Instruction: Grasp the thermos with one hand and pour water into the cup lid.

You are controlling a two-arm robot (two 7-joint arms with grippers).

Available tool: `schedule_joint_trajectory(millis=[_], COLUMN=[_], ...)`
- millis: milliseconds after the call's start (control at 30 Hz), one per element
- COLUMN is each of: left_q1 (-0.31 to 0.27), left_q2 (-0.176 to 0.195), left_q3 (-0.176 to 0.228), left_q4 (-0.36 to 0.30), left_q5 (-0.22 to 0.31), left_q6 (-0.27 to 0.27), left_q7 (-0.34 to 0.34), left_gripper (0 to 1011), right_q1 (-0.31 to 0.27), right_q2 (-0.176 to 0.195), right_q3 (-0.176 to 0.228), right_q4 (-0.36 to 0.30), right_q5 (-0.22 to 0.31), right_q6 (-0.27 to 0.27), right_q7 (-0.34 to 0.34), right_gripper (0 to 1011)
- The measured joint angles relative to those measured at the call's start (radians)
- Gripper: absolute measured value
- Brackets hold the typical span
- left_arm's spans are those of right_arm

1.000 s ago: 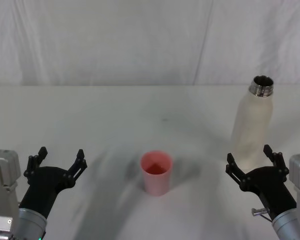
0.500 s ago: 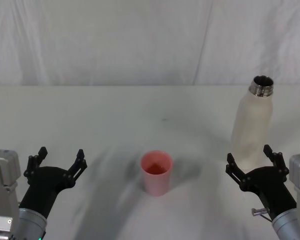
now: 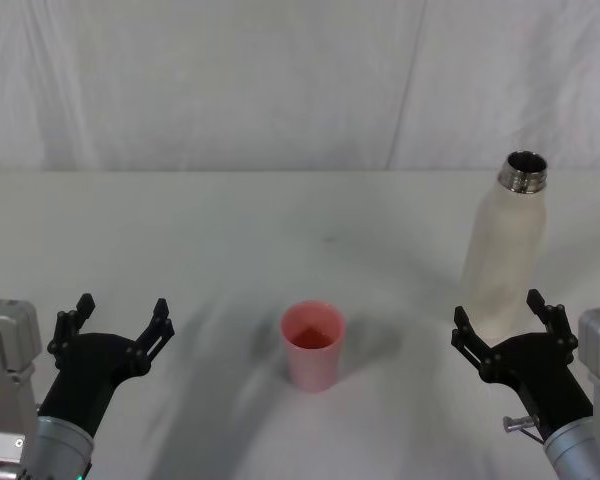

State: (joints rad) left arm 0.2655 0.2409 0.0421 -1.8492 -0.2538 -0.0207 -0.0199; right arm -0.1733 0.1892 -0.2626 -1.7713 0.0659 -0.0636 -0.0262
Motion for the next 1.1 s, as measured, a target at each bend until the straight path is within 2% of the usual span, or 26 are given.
schedule_joint_trajectory(millis=[767,1100], left_q1=[0.0,0.0], left_q2=[0.0,0.0], left_q3=[0.0,0.0], left_q4=[0.0,0.0], left_q5=[0.0,0.0], left_q6=[0.0,0.0], left_q7=[0.0,0.0], left_gripper=[1001,1001], right_q1=[0.0,0.001], right_q2=[0.0,-0.019], right_q3=[0.0,0.023], right_q4=[0.0,0.01], right_q5=[0.0,0.019], right_q6=[0.0,-0.004], right_q7=[0.0,0.056], right_gripper=[1001,1001])
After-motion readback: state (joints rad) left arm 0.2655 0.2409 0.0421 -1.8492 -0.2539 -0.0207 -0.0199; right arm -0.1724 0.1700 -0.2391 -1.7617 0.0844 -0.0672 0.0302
